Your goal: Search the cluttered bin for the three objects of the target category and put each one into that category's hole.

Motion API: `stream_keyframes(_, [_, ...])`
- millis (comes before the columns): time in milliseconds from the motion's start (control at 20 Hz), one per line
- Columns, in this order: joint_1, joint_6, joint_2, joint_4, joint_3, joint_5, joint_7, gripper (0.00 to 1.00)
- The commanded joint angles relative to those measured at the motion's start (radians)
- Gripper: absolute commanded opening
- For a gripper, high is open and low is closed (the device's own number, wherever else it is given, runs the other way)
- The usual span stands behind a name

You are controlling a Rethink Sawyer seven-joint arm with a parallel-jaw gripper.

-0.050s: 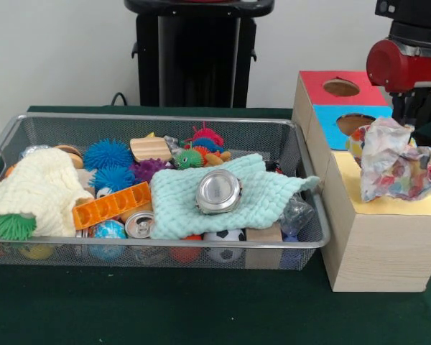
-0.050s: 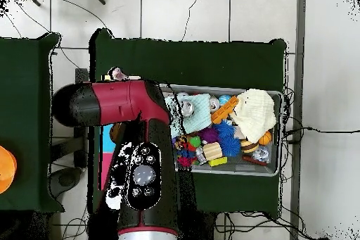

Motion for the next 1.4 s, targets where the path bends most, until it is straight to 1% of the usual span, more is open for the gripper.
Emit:
stream_keyframes(50, [-0.012, 0.091, 0.057, 0.007, 0.023, 0.031, 0.208, 0.0])
stream_keyframes(700, [-0.017, 0.057, 0.088, 0.005, 0.025, 0.041, 0.201, 0.0])
stream_keyframes(900, [-0.016, 0.036, 0.102, 0.008, 0.027, 0.043, 0.206, 0.0])
stream_keyframes(950, [-0.018, 0.023, 0.117, 0.005, 0.029, 0.043, 0.207, 0.0])
stream_keyframes(1300, [-0.027, 0.045, 0.128, -0.011, 0.032, 0.041, 0.184, 0.0])
stream_keyframes(1400, [-0.033, 0.039, 0.142, -0.02, 0.035, 0.04, 0.181, 0.0])
